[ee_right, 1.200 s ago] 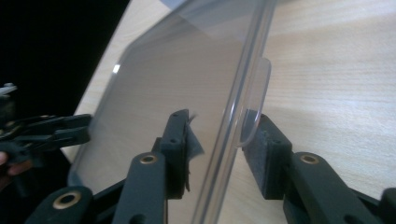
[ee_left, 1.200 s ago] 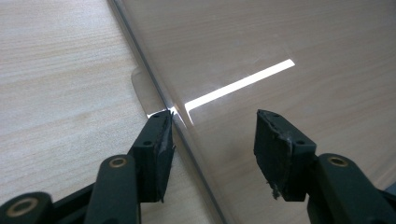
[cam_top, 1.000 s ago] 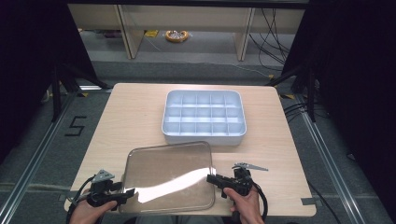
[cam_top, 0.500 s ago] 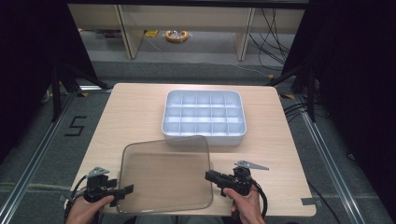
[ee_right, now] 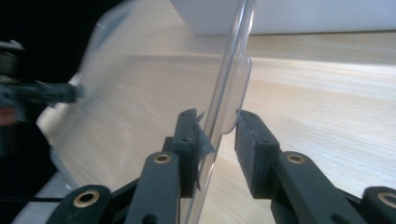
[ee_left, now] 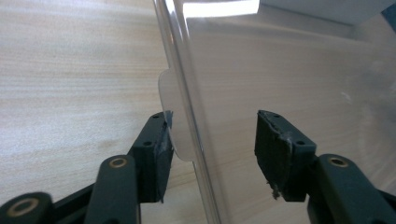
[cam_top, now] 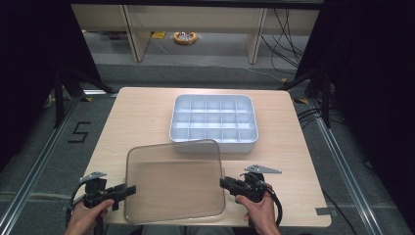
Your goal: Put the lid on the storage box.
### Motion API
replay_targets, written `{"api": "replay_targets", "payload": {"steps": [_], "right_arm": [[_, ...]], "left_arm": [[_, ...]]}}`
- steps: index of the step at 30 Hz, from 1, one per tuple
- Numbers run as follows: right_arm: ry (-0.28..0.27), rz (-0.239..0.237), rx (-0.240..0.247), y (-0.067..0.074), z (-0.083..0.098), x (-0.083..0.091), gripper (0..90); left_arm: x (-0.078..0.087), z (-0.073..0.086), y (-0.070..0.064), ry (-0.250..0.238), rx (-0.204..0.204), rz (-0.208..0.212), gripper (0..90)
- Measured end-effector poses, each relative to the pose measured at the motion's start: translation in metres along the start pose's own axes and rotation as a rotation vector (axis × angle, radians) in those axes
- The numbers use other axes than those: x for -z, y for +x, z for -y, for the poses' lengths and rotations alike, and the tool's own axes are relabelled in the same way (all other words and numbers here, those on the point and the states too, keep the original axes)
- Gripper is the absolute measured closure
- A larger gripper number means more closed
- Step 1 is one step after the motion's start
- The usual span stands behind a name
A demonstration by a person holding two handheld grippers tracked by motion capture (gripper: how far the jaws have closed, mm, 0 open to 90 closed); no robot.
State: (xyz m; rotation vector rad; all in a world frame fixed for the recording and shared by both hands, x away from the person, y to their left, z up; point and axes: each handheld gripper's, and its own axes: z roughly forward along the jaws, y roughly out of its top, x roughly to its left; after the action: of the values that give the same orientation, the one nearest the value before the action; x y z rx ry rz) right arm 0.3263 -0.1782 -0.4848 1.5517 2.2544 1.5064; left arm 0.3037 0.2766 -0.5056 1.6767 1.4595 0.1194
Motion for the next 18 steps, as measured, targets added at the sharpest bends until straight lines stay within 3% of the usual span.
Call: {"api": "replay_targets", "payload": {"steps": [1,3,6,7,8,9,10,11,12,13,17,18], "right_arm": [[0.003,-0.006,-0.003,0.001,-0.001,0.001,71.4],[0.008,0.026,0.011,0.000,-0.001,0.003,71.6],[0.009,0.046,0.023,0.001,-0.001,0.006,71.7],[0.012,0.052,-0.008,0.006,-0.001,0.007,71.7],[0.013,0.076,0.049,0.003,-0.003,0.008,71.7],[0.007,0.084,0.068,0.004,-0.004,0.010,71.7],[0.018,0.084,0.033,0.008,-0.004,0.012,72.0],[0.018,0.084,0.033,0.008,-0.004,0.012,72.0],[0.007,0.094,0.073,0.004,-0.007,0.015,72.4],[-0.003,0.089,0.078,0.004,-0.007,0.015,72.5],[-0.013,0.114,0.087,0.004,-0.008,0.018,73.2],[-0.019,0.115,0.060,0.006,-0.008,0.020,73.6]], "left_arm": [[0.001,0.000,-0.001,-0.003,0.002,-0.002,47.7],[0.004,0.000,-0.004,-0.021,0.006,0.007,52.6],[0.008,0.000,-0.011,-0.038,-0.028,0.000,54.1],[0.011,-0.001,-0.017,-0.034,-0.061,-0.018,54.3],[0.013,-0.002,-0.020,-0.038,-0.068,-0.017,55.2],[0.015,-0.002,-0.021,-0.041,-0.077,-0.012,56.8],[0.016,-0.002,-0.024,-0.045,-0.079,-0.011,58.0],[0.016,-0.002,-0.024,-0.045,-0.079,-0.011,58.4],[0.017,-0.003,-0.027,-0.042,-0.095,-0.019,58.6],[0.017,-0.003,-0.027,-0.042,-0.095,-0.019,58.7],[0.020,-0.005,-0.032,-0.050,-0.108,-0.012,60.9],[0.020,-0.006,-0.035,-0.058,-0.104,-0.017,61.4]]}}
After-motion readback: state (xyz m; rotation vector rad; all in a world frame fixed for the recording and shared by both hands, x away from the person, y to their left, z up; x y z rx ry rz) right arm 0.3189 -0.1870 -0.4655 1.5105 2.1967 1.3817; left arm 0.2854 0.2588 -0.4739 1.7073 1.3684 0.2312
